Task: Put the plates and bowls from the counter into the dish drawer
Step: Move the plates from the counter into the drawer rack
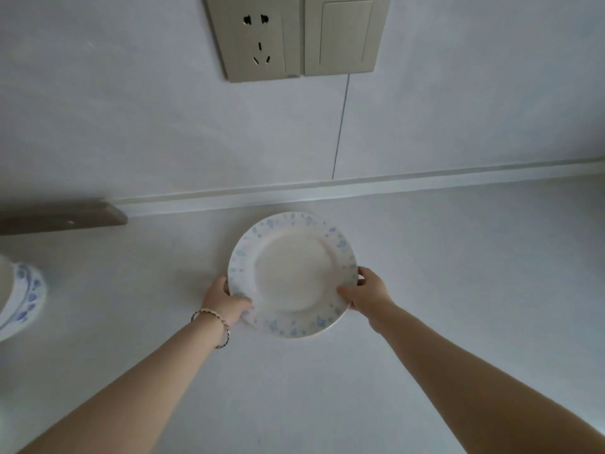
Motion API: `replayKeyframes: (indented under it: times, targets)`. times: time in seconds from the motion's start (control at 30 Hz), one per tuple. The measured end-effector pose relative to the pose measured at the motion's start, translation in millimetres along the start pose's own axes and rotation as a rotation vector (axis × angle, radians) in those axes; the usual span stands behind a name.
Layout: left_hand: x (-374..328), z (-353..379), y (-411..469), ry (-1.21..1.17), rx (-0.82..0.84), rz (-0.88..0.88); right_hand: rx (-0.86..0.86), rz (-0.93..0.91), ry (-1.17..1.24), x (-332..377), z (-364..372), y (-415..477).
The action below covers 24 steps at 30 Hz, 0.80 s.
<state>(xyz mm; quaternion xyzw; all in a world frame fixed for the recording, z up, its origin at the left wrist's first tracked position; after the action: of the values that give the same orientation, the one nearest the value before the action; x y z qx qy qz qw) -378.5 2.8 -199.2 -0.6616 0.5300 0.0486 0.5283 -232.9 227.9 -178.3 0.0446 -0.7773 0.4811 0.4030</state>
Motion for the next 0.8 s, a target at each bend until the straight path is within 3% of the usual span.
replayKeyframes:
  times: [0.17,0.5,0.8]
  targets:
    - [24.7,9.9,-32.4,-0.006,-0.012,-0.026,0.002,-0.037,-0.024,-22.5,-19.4,-33.2]
    - [77.6,39.4,-186.9,-0.07,-0.024,0.048,0.072,-0.168,-0.035,-88.1,-96.7,-147.2]
    - [183.4,21.1,-340.8,-0.242,-0.131,0.013,0.203,-0.261,-0.169,-150.3,-98.3,-257.8]
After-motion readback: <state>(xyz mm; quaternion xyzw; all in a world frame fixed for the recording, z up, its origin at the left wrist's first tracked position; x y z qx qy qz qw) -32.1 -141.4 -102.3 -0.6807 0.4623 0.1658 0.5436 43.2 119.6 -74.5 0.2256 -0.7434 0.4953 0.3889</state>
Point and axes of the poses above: each hand's wrist, its own y-axis towards the middle knuckle, its own z-axis out of the palm, x = y × z, the point moved 8 cm from there along y, towards the middle knuckle, and after that the axes turned 6 degrees about y, right-handed, at the moved point
